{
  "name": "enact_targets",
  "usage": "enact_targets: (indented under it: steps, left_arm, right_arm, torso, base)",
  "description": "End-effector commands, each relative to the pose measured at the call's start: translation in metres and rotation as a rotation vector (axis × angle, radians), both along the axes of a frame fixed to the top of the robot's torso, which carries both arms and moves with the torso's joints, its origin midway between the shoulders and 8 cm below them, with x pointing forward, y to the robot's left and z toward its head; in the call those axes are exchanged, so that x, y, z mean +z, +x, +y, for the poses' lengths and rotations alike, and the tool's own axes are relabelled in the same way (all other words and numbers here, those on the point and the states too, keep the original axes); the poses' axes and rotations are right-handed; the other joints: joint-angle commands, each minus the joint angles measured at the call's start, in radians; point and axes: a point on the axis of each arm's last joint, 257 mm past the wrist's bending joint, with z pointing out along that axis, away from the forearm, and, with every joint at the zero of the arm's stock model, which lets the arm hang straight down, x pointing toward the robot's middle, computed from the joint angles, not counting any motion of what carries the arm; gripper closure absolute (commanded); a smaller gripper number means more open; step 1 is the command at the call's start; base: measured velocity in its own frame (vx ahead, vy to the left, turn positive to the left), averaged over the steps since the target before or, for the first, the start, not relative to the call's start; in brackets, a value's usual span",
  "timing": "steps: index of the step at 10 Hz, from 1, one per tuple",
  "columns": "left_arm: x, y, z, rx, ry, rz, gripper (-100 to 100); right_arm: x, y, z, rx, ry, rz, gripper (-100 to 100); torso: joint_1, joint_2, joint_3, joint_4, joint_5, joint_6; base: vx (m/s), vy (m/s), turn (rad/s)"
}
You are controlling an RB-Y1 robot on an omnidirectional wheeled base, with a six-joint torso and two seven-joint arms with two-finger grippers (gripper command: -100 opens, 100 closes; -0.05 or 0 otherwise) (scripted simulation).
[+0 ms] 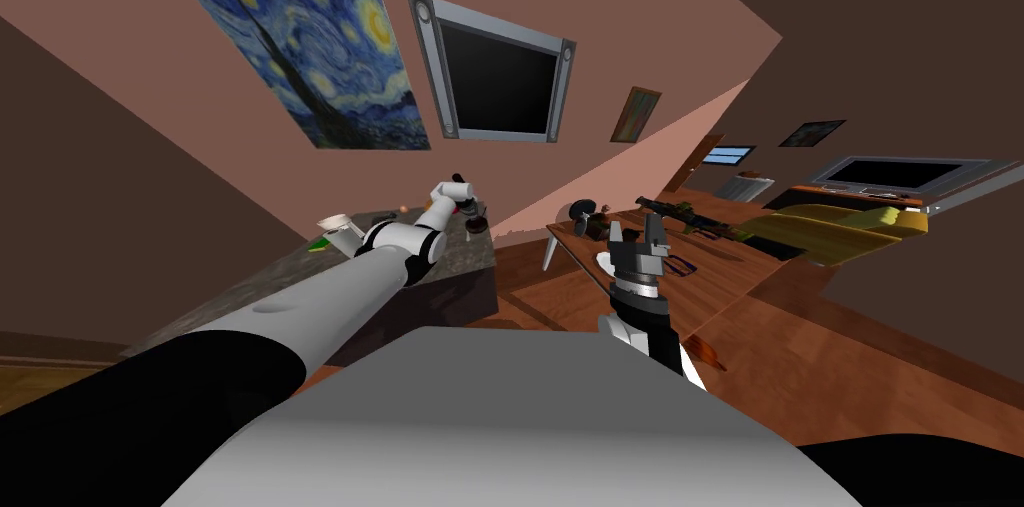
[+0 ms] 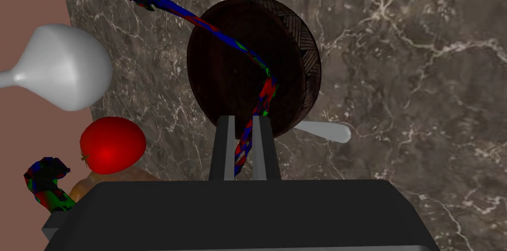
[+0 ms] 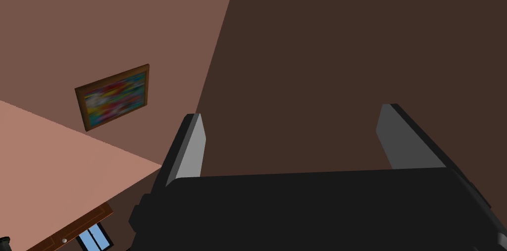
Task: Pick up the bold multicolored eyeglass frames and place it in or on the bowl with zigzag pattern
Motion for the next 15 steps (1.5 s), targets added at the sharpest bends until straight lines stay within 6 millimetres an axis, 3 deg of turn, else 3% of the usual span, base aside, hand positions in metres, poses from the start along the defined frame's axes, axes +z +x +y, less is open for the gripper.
enact_targets:
  steps: [1, 7, 8, 12, 13, 14, 15]
  left_arm:
    - [-0.002, -0.001, -0.001, 0.009, -0.016, 0.011, 100]
    - [-0.009, -0.005, -0.002, 0.046, -0.081, 0.049, 100]
    - [-0.009, -0.005, -0.002, 0.047, -0.082, 0.050, -100]
    - [-0.009, -0.005, -0.002, 0.047, -0.082, 0.049, -100]
    - [-0.009, -0.005, -0.002, 0.047, -0.082, 0.050, 0]
    - [0.005, -0.005, -0.003, 0.046, -0.082, 0.052, -100]
    - [0.010, -0.005, -0.003, 0.046, -0.082, 0.053, -100]
  right_arm:
    - [0.000, 0.000, 0.000, 0.000, 0.000, 0.000, 0]
    - [0.000, 0.000, 0.000, 0.000, 0.000, 0.000, 0]
    - [0.000, 0.000, 0.000, 0.000, 0.000, 0.000, 0]
    - [0.000, 0.000, 0.000, 0.000, 0.000, 0.000, 0]
    - [0.000, 0.000, 0.000, 0.000, 0.000, 0.000, 0]
    - [0.000, 0.000, 0.000, 0.000, 0.000, 0.000, 0]
    - [0.000, 0.000, 0.000, 0.000, 0.000, 0.000, 0]
  torso:
    - [0.000, 0.000, 0.000, 0.000, 0.000, 0.000]
    - [0.000, 0.002, 0.001, 0.000, 0.000, -0.001]
    - [0.000, 0.004, 0.002, 0.001, 0.000, -0.001]
    - [0.000, 0.005, 0.003, 0.001, 0.000, -0.001]
    - [0.000, 0.005, 0.003, 0.001, 0.000, -0.001]
    - [0.000, 0.005, 0.003, 0.001, 0.000, -0.001]
    - [-0.001, 0.005, 0.003, 0.002, 0.000, -0.001]
  base:
    - [0.048, 0.015, -0.035]
    - [0.042, 0.011, -0.028]
    - [0.000, 0.000, 0.000]
    - [0.000, 0.000, 0.000]
    - [0.000, 0.000, 0.000]
    - [0.007, 0.002, 0.000]
    - [0.013, 0.005, -0.002]
